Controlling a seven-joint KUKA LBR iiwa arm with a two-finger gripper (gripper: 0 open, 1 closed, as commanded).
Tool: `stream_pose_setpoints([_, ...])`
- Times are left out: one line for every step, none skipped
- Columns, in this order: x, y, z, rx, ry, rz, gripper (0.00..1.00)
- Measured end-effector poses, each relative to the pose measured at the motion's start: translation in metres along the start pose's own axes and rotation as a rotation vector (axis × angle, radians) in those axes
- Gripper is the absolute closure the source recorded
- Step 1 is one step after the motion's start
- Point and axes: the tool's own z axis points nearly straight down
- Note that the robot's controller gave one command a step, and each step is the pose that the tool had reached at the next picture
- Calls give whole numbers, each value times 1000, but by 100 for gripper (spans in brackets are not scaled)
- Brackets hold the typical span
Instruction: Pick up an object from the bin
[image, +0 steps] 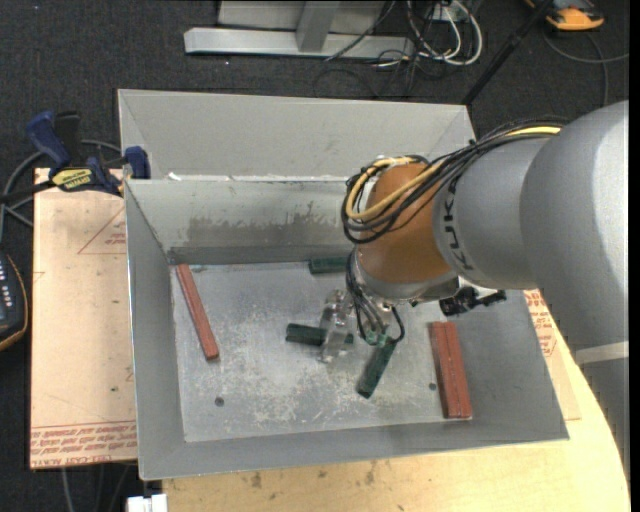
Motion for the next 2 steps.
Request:
stream_pose_setpoints([-33,13,-34,-1,-5,-107,100])
stream_pose_setpoints([-24,14,-148,-2,-9,-116,100])
